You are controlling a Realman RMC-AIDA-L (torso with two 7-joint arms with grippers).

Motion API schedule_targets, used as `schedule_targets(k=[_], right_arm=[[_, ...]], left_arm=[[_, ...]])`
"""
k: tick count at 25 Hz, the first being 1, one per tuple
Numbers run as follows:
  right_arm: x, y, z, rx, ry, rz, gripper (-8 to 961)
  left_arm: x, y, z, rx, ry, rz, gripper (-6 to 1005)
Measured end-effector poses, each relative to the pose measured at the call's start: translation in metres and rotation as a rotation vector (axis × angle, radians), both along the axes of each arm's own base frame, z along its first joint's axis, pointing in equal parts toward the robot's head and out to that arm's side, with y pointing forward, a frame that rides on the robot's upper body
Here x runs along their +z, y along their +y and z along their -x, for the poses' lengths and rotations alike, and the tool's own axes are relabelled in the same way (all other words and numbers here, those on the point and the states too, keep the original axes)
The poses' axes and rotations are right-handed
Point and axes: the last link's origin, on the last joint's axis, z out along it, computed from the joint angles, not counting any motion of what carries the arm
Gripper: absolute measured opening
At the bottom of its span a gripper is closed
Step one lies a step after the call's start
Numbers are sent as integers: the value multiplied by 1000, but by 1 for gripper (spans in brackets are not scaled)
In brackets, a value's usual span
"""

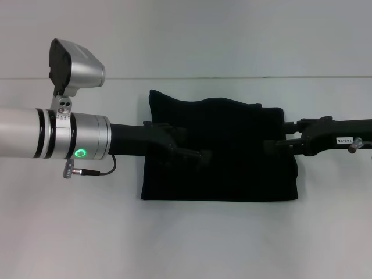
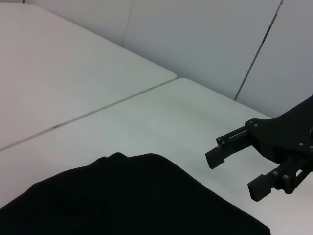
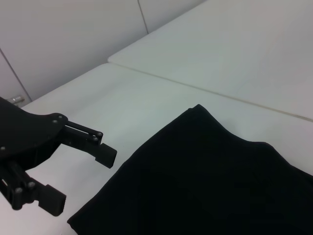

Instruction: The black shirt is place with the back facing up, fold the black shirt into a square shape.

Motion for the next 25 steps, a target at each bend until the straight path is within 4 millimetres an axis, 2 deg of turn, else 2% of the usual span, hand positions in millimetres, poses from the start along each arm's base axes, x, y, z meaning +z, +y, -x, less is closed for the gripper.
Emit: schedule_targets(k=[25], right_arm=[[-3,0,2,-3,18,-5,881]], left_arm=[[1,0,4,10,-2,-10,948]])
